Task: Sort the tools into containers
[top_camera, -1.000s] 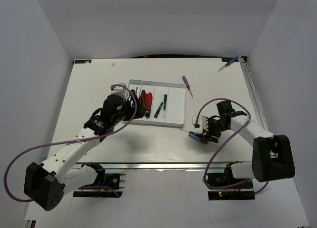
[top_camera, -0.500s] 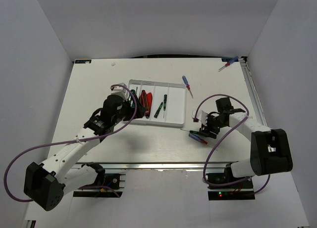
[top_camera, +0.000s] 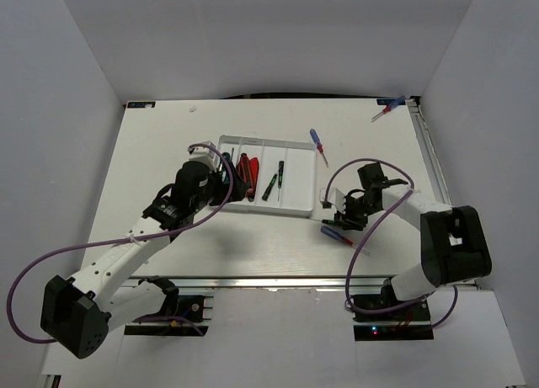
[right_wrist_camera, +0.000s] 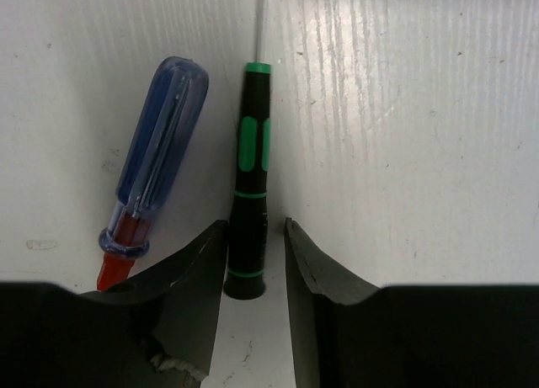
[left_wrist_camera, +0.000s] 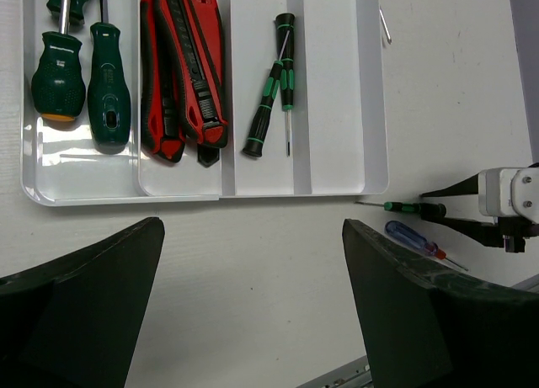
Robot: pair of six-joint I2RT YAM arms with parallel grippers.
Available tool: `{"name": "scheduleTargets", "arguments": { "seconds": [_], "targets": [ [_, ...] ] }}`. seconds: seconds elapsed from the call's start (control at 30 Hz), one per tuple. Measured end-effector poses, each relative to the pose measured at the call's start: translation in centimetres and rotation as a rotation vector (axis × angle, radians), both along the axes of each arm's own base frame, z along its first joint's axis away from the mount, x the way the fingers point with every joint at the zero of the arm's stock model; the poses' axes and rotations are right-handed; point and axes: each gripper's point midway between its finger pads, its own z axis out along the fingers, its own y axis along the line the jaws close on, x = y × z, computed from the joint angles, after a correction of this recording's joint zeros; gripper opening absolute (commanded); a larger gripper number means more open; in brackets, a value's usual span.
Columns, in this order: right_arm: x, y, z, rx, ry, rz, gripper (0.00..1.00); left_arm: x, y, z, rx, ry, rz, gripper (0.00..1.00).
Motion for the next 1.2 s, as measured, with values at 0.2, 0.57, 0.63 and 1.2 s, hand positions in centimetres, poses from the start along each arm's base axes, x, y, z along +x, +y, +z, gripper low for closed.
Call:
{"name": "scheduleTargets", "arguments": {
  "seconds": [0.2,0.57,0.63,1.2],
  "targets": [
    [0.8,0.2,-0.1,-0.004,0.037,-0.034,0.26,0.0,0.0,0.0,0.000,0.000,0.000,0.98],
    [1.5,0.5,1.2,-0.001,-0.003,0.007,0.03,0.0,0.2,-0.1,0.006,0.004,0.006,0.98],
    [1.7,0.6,2.8,0.010,-0.065,0.048,0.03,0.0,0.3,-0.1,0.010,0.003,0.013,0.98],
    [5.2,11.3,13.0,0.299,-0.125,0.019,0.00,0.0,0.5,0.0,0.012,-0.003,0.024,0.98]
  ]
}}
